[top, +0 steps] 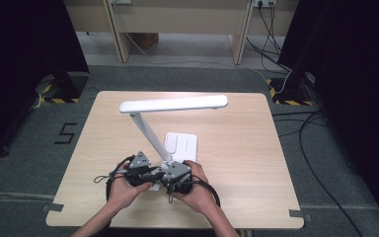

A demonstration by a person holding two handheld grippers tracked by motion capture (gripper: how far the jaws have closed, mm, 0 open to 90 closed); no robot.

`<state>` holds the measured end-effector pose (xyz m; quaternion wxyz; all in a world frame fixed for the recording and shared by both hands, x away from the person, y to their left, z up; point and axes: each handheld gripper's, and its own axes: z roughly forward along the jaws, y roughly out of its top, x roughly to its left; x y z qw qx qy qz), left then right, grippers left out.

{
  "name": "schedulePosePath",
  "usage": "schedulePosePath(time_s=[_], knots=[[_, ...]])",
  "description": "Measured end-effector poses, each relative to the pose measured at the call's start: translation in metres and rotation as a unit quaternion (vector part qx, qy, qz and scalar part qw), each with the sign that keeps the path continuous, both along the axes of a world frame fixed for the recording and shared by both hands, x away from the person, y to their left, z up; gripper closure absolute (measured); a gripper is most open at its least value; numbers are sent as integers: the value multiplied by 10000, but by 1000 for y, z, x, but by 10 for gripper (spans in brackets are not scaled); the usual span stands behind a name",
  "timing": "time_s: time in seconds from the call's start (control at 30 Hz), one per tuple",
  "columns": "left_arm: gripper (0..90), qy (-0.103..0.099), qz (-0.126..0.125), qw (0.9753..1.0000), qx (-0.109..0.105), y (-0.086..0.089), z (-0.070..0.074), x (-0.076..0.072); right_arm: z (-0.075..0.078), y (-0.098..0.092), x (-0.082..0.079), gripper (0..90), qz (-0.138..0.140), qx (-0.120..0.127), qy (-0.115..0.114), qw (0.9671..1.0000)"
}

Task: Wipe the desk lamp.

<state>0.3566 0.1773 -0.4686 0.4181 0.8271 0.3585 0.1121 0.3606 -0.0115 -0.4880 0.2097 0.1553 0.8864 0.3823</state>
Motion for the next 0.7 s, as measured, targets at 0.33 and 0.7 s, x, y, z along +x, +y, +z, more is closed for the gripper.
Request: schedulePosePath(time_s=[0.33,0.7], knots=[[657,12,70,9999,-75,3,1,3,1,-2,-2,699,37,90,-63,9999],[508,-122,284,9988,-374,6,8,1,3,-8,1,819,-127,6,118,9998]])
